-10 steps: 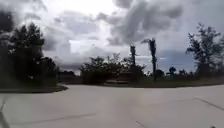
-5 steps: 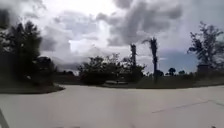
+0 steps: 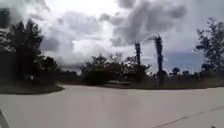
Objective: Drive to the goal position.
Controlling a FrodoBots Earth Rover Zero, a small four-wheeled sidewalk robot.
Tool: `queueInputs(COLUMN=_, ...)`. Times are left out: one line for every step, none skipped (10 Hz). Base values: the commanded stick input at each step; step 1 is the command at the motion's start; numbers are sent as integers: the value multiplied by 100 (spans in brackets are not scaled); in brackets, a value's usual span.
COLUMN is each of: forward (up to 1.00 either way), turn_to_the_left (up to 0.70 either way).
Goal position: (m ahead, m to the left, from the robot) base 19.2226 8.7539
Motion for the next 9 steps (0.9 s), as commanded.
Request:
queueInputs(forward=85, turn_to_the_left=24)
queueInputs(forward=85, turn_to_the_left=1)
queueInputs(forward=85, turn_to_the_left=0)
queueInputs(forward=85, turn_to_the_left=0)
queueInputs(forward=85, turn_to_the_left=0)
queueInputs(forward=85, turn_to_the_left=0)
queueInputs(forward=85, turn_to_the_left=0)
queueInputs(forward=85, turn_to_the_left=0)
queueInputs(forward=85, turn_to_the_left=0)
